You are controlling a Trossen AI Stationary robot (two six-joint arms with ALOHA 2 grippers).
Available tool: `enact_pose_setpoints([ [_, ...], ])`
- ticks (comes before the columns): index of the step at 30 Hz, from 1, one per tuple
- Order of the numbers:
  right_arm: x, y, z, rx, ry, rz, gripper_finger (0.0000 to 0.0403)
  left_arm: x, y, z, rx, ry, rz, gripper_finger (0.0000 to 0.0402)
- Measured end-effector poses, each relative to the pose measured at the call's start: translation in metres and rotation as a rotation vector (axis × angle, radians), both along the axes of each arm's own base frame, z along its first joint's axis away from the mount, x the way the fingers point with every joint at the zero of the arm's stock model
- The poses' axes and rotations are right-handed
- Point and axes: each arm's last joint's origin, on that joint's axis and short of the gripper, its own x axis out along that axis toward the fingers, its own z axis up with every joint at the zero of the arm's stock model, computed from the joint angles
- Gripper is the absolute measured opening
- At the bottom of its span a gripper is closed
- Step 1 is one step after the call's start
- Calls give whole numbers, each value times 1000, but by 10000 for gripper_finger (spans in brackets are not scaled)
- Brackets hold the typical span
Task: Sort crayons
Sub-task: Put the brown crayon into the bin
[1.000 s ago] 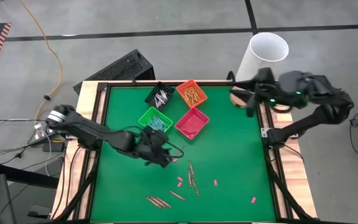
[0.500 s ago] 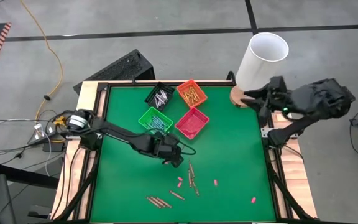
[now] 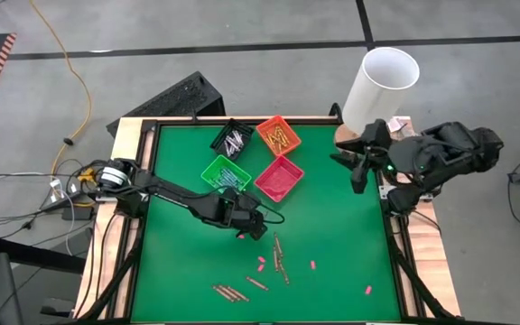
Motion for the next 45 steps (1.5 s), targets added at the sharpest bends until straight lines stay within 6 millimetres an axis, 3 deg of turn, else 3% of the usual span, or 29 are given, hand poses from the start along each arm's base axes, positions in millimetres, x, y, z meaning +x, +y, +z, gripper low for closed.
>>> enact_pose_setpoints([
  [8,-1,-1,0,20,-12,-9,164,2,-15,-5,2,-21,-35,242],
  [27,2,2,2,58,-46,-7,164,15,-30,-59,-53,107,-68,234],
  [32,2,4,3,61,-50,10,164,11,-33,-69,-69,165,-53,179],
  [40,1,8,3,73,-57,22,164,8,-34,-68,-84,183,-32,22],
  [45,0,13,5,84,-83,54,164,11,-35,-61,-85,173,-45,13],
])
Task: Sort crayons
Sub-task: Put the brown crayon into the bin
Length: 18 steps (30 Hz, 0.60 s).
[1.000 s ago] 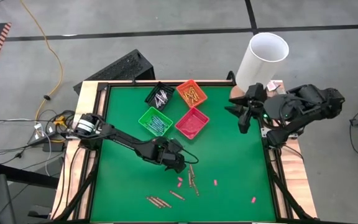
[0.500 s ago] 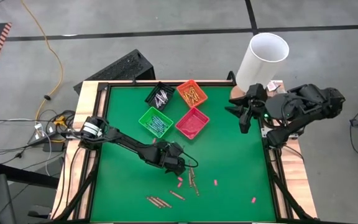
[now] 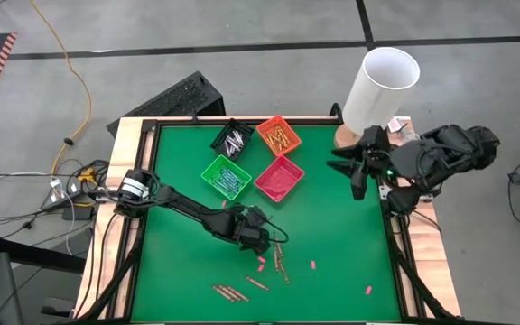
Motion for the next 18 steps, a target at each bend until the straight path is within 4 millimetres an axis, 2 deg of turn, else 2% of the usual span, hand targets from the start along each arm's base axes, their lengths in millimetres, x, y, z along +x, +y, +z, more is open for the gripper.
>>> enact_pose_setpoints([
  [13,-9,17,2,-75,-27,40,164,30,-7,49,40,-85,-115,8],
  [18,-16,26,3,-140,-53,28,164,36,-8,77,90,-128,-127,7],
])
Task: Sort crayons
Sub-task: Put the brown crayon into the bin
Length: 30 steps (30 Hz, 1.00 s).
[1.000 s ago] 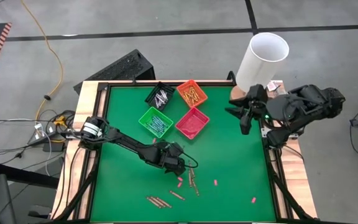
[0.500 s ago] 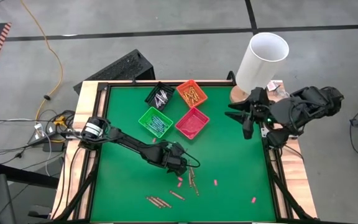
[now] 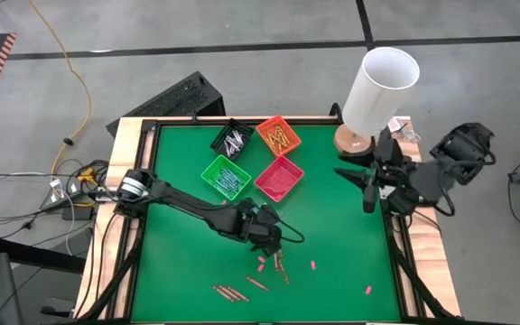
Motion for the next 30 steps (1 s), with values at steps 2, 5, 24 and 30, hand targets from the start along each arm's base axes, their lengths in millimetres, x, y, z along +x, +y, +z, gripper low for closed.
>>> enact_pose_setpoints([
  [2,-5,6,1,-36,-11,9,164,-3,-2,15,20,-54,7,7],
  [5,-13,14,1,-81,-38,9,164,-14,-1,51,62,-167,39,7],
  [24,2,54,-57,-118,-111,-107,170,-95,18,195,177,-1025,-146,7],
  [30,37,53,-64,-63,-125,-17,176,-96,17,193,214,-1131,-164,7],
])
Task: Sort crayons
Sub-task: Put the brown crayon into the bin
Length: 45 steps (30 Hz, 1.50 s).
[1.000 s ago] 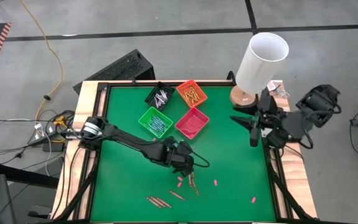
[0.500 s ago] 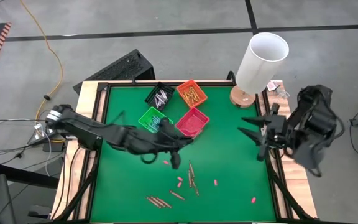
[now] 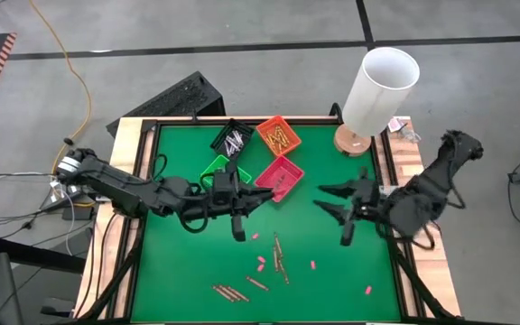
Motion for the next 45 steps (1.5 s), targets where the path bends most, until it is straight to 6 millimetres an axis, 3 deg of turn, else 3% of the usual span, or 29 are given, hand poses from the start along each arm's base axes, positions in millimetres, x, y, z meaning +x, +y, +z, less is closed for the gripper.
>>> enact_pose_setpoints([
  [4,28,-11,5,-13,-122,147,176,-1,-1,-3,29,-64,-16,6],
  [8,43,-28,12,-38,-242,243,176,-2,-2,-4,39,-72,-14,6],
  [17,70,-54,15,-59,-344,406,181,-4,-4,-2,121,-81,7,6],
  [23,91,-63,2,-33,-298,427,224,-3,-1,-2,135,-72,29,6],
  [32,92,-76,6,-44,-325,388,247,-2,2,-3,147,-51,71,6],
  [38,93,-77,5,-49,-326,408,209,-1,6,-4,151,-37,89,6],
  [45,94,-77,7,-65,-341,407,108,2,13,-6,122,-27,93,6],
])
